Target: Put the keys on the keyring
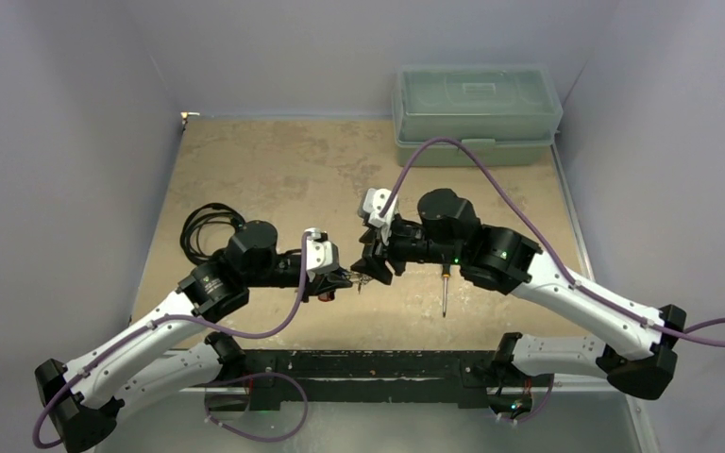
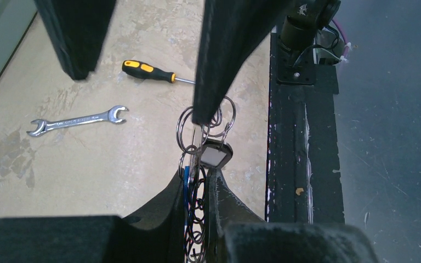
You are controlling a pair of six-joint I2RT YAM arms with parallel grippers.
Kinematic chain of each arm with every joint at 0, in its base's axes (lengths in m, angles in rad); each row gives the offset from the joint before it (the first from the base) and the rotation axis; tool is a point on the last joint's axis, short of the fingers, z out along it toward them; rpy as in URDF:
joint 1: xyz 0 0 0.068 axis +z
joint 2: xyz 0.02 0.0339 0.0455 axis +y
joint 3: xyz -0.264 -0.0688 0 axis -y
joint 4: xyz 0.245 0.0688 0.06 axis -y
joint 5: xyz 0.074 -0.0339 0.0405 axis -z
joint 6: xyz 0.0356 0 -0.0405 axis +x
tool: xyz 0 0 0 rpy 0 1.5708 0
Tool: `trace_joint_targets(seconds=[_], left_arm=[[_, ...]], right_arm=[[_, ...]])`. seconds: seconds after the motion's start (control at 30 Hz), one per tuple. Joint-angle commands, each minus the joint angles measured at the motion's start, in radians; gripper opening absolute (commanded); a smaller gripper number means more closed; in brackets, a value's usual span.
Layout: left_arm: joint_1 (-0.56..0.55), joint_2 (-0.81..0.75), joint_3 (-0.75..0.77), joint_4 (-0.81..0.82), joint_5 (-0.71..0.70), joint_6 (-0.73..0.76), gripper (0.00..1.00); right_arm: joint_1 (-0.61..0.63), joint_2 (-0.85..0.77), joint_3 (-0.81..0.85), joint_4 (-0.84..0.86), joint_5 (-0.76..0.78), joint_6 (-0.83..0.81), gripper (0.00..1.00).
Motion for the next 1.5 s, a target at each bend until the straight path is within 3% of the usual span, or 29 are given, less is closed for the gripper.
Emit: trace_joint_targets(seconds=[0.0, 0.17, 0.27, 0.43, 0.6, 0.7, 0.77, 0.8, 1.03, 1.47], left_arm=[[0.003, 0.000, 0.020, 0.051, 0.022, 0.007, 0.00], [0.003, -0.001, 0.021, 0.050, 0.023, 0.007, 0.00], [0.004, -0.005, 0.021, 0.049, 0.020, 0.007, 0.00], [0.002, -0.008, 0.020, 0.050, 0.016, 0.007, 0.00], [0.003, -0.008, 0.018, 0.050, 0.007, 0.006, 0.00], [0.002, -0.008, 0.017, 0.051, 0.000, 0.004, 0.00], [0.002, -0.006, 0.017, 0.051, -0.002, 0.004, 0.00], [0.004, -0.006, 0.017, 0.051, -0.004, 0.004, 0.00], [0.003, -0.021, 0.015, 0.051, -0.020, 0.003, 0.00], [0.003, -0.066, 0.018, 0.049, -0.089, 0.009, 0.00]], right_arm=[[-0.006, 0.023, 0.041, -0.033, -0.103, -0.027, 0.57], [-0.013, 0.044, 0.036, -0.037, -0.124, -0.030, 0.54], [-0.020, 0.054, 0.032, -0.038, -0.141, -0.034, 0.41], [-0.031, 0.069, 0.027, -0.039, -0.166, -0.039, 0.28], [-0.039, 0.074, 0.025, -0.048, -0.173, -0.041, 0.27], [-0.045, 0.076, 0.022, -0.050, -0.185, -0.042, 0.17], [-0.047, 0.078, 0.021, -0.050, -0.194, -0.043, 0.02], [-0.048, 0.078, 0.019, -0.049, -0.199, -0.043, 0.00], [-0.049, 0.063, -0.025, -0.004, -0.224, -0.018, 0.00], [-0.049, -0.025, -0.142, 0.259, 0.005, 0.193, 0.00]])
